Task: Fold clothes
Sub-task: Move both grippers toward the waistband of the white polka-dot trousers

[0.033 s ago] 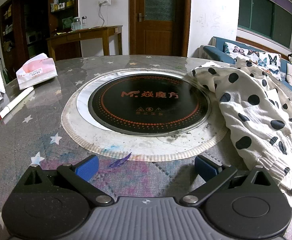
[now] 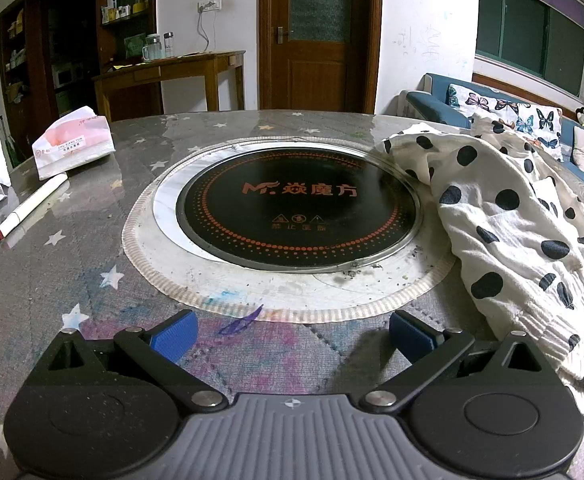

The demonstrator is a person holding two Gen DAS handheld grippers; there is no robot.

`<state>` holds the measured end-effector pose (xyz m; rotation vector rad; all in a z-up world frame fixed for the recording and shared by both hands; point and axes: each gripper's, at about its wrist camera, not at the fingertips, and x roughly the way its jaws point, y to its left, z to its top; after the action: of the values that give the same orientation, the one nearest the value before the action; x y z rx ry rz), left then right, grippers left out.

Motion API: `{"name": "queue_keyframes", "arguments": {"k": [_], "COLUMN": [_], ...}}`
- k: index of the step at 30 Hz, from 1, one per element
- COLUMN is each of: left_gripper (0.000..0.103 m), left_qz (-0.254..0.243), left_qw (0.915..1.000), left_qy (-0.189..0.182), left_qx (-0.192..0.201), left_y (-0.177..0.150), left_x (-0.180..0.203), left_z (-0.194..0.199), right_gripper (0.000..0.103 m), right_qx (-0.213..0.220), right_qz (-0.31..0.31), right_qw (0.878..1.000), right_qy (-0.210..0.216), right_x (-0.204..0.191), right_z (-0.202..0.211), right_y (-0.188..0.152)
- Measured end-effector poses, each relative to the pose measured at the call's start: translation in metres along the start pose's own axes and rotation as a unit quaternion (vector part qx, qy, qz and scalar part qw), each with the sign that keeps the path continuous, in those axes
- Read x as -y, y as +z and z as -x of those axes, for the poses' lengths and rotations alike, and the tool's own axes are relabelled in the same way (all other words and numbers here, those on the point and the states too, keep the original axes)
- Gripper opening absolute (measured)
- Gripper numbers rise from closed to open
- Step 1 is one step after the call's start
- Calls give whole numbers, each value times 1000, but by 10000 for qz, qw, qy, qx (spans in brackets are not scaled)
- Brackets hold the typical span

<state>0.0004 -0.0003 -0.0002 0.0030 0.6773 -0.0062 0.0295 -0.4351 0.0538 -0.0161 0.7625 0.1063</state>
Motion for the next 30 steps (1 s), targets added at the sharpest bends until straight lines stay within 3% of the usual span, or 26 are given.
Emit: {"name": "queue_keyframes", "arguments": {"k": [4,8,18,30], "left_gripper": [103,103,103,103], "left_qz": [15,8,-7,-4], "left_qw": [10000,10000,9999,9997], "left_qy": [-12,0,18,-186], "left_qx": [13,4,-114,-179], "left_y": [0,0,-1,-9], "left_x": [0,0,4,20], "left_z": [-1,-1,6,33], "right_gripper": [103,103,103,103], "right_qx": [128,728,816,822], "right_qz": [54,82,412,221], "right_qw": [9999,9973,9958,9963], "right_qy": [-17,16,-99,68], "right_x": [-10,-19,-81,-105], "right_z": [8,51,96,114], "right_y": [7,-7,-34,-55]}}
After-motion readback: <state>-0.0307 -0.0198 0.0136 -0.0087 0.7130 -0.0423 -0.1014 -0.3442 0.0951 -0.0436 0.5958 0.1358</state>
